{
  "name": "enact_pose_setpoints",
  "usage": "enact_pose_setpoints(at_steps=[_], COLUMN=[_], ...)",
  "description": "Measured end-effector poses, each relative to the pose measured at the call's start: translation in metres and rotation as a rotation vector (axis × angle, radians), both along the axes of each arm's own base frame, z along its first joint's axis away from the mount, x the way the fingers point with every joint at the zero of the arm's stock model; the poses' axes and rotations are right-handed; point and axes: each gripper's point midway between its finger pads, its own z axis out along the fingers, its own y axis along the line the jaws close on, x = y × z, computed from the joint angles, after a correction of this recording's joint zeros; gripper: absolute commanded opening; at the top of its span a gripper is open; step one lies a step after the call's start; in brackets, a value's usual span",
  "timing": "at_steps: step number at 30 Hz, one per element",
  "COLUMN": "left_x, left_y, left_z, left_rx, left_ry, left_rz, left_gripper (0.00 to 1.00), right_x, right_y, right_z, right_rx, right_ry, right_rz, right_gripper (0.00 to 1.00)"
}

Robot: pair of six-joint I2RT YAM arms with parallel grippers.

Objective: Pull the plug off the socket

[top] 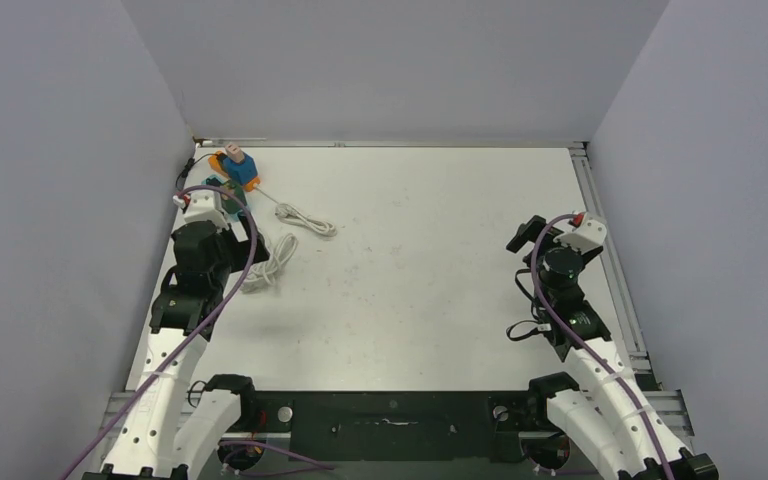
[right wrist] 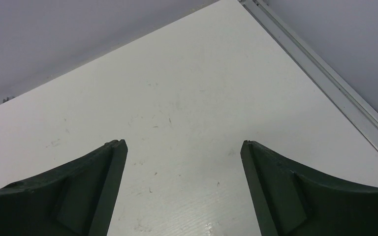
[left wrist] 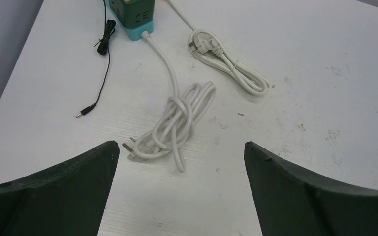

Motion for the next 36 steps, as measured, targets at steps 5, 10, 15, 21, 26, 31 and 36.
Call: enact_pose_setpoints(at_steps=[5, 10, 15, 21, 26, 31, 36], left_x=[0.000, 0.001, 0.005, 0.034, 0.067, 0.086, 0.078], left_y=[0.000, 0.000, -0.005, -0.019, -0.029, -0.028, -0.026], left_z=[-0.001, -0.005, -0.009, -0.023, -0.023, -0.066, -0.132], left_rx=[-0.003, 0.002, 0.010, -0.021, -0.045, -0.064, -0.095], left_ry=[0.005, 0.018, 0.032, 0.140, 0.167, 0.292, 0.514], left_rz=[0.004, 0.000, -0.041, -0.096, -0.129, -0.145, -0.158], left_gripper=[0.96, 0.96, 0.96, 0.96, 0.96, 0.96, 0.96], right_x=[-0.002, -0.001, -0.002, 0.001, 0.002, -0.003, -0.005], right_y=[0.002, 0.005, 0.009, 0.019, 0.025, 0.024, 0.026], right_z=[0.011, 0.014, 0.013, 0.016, 0.008, -0.012, -0.023], right_rx=[0.013, 0.015, 0.021, 0.062, 0.089, 0.092, 0.089], right_ry=[-0.046, -0.060, -0.067, -0.097, -0.108, -0.083, -0.063], right_rz=[0.013, 0.031, 0.054, 0.098, 0.116, 0.113, 0.119], right_gripper=[0.90, 0.90, 0.90, 0.90, 0.90, 0.90, 0.90])
